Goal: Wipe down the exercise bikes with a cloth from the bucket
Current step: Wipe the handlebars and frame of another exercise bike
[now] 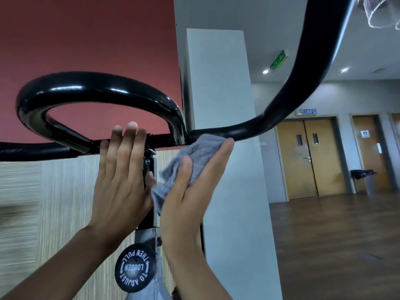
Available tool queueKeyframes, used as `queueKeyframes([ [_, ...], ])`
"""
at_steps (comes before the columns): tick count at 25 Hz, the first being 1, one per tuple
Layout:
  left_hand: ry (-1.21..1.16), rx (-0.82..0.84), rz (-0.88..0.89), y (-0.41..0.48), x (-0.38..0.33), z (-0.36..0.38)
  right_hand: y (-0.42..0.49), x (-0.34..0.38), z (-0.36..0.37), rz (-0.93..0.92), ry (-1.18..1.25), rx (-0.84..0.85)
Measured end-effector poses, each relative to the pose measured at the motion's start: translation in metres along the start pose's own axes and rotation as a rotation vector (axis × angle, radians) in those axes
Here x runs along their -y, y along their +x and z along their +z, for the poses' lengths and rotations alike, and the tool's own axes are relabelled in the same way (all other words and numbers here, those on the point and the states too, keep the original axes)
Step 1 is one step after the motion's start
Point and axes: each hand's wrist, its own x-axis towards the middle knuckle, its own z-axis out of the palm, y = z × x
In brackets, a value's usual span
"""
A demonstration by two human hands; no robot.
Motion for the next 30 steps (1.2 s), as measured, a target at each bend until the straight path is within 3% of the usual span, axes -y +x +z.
queueKeyframes([
  [4, 0.009, -0.003, 0.006, 0.001, 0.000, -0.003, 0.036, -0.033, -0.026, -0.537, -0.623, 0.163],
  [7, 0.011, 0.000, -0.014, -0.001, 0.000, -0.002, 0.060, -0.057, -0.029, -0.729, -0.997, 0.220],
  [9, 0.009, -0.002, -0.023, -0.001, -0.001, -0.003, 0.071, -0.065, -0.046, -0.823, -1.118, 0.252],
  [14, 0.003, 0.001, -0.045, -0.001, -0.004, -0.002, 0.073, -0.054, -0.051, -0.738, -1.156, 0.197],
  [19, -0.006, 0.015, -0.068, 0.000, -0.007, -0.001, 0.086, -0.052, -0.072, -0.855, -1.217, 0.276],
  [22, -0.008, 0.037, -0.085, 0.001, -0.012, -0.004, 0.085, -0.045, -0.065, -0.784, -1.216, 0.264],
  [27, 0.001, 0.096, -0.077, -0.001, -0.010, -0.012, 0.092, -0.028, -0.080, -0.806, -1.276, 0.432],
  [30, -0.013, 0.136, -0.092, 0.001, -0.011, -0.020, 0.091, -0.010, -0.088, -0.637, -1.188, 0.543],
])
